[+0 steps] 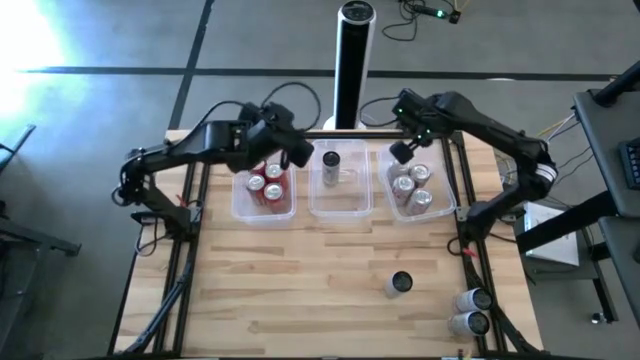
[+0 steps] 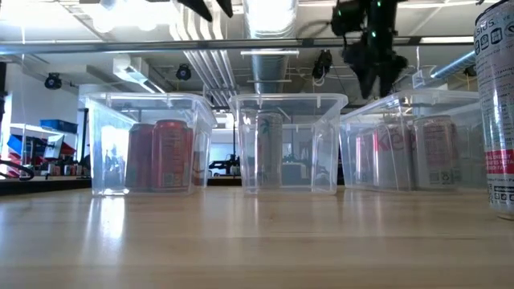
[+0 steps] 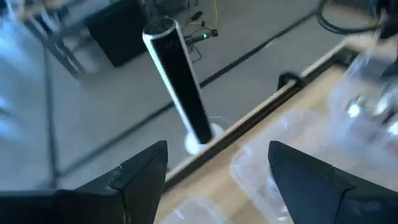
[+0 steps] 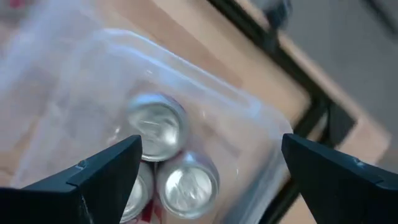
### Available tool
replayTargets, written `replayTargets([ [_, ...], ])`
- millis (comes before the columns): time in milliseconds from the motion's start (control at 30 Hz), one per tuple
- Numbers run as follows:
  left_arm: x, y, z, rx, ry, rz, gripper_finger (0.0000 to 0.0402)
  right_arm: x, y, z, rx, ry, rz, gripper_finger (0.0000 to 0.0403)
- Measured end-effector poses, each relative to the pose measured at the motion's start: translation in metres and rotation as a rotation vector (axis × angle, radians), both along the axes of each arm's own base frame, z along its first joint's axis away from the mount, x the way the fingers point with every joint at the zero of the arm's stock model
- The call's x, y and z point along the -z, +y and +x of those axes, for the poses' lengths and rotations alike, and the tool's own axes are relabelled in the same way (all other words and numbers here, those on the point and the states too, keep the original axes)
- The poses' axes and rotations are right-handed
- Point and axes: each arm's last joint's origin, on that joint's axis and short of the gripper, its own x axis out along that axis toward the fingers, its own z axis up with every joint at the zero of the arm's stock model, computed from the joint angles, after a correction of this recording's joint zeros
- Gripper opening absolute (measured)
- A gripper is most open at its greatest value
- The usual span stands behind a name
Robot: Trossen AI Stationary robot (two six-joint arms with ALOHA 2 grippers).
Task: Sort soda cans
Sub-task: Adjust the transparent bins to align them on the table
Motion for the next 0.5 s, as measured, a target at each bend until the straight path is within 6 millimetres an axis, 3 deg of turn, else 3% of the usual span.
replayTargets([
  [233,0.007,0.003,0.018,0.073,0.274,0.139,0.0260,0.025,-0.022,-0.021,0.272,0.087,0.102,0.0381],
  [500,0.027,0.002,0.021,0.104,0.421,0.069,0.0260,0.038,-0.049,-0.037,0.436,0.113,0.136,0.0381],
])
